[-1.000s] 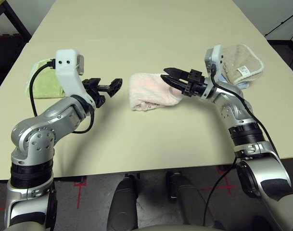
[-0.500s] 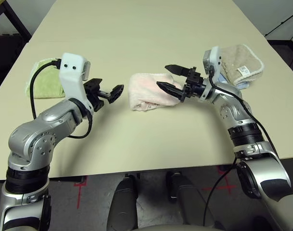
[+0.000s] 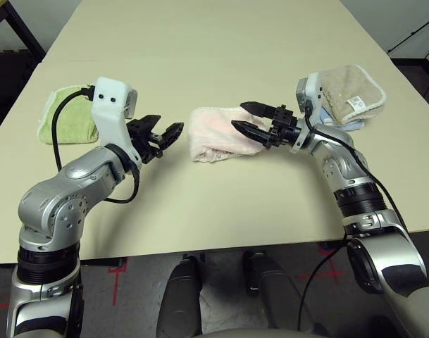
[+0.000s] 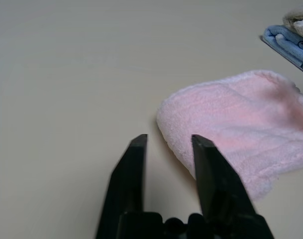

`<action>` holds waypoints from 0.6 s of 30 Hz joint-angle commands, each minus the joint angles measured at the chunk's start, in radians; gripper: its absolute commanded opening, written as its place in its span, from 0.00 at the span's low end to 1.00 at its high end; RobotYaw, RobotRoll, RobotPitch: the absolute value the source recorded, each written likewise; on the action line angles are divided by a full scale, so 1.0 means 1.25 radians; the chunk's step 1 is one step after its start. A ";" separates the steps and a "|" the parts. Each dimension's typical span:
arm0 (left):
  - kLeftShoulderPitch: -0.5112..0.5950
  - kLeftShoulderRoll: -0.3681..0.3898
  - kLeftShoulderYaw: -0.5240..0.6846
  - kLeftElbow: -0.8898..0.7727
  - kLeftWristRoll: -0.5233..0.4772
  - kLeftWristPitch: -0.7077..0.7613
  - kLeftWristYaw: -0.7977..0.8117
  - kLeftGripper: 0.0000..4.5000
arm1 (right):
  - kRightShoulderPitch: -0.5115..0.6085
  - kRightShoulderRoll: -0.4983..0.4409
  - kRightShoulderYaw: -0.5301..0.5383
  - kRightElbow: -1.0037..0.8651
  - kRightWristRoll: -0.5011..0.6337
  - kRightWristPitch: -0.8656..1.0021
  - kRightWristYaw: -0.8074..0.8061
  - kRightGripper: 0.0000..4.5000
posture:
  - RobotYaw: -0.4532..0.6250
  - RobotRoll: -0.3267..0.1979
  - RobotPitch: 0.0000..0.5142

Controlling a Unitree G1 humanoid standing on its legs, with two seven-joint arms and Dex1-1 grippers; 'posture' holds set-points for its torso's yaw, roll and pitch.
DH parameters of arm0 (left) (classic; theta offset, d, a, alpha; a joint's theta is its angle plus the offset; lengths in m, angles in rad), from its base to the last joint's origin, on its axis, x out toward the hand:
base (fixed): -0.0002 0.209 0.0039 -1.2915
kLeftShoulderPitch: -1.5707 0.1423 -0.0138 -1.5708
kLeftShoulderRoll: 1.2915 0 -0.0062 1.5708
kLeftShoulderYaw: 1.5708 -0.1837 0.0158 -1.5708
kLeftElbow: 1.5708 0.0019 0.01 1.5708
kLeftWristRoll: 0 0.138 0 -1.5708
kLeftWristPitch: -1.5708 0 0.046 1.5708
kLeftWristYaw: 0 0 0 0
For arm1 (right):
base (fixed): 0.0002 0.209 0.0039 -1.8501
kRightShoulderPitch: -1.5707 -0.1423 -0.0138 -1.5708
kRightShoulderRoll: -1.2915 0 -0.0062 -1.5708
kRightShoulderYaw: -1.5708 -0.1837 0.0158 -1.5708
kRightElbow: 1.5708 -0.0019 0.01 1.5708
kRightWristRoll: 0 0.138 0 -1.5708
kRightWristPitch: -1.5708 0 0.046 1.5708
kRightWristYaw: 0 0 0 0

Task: Fold the towel and set it aside.

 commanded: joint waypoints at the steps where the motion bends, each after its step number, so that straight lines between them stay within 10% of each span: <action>1: 0.008 -0.003 -0.005 -0.013 0.021 0.007 -0.017 0.07 | 0.007 0.000 0.001 -0.009 -0.004 -0.006 -0.002 0.11 | 0.41 0.62 0.38; 18: -0.116 -0.152 -0.198 0.138 0.184 -0.083 -0.148 0.00 | -0.012 0.059 0.039 0.088 -0.072 -0.056 -0.037 0.01 | 0.36 0.62 0.41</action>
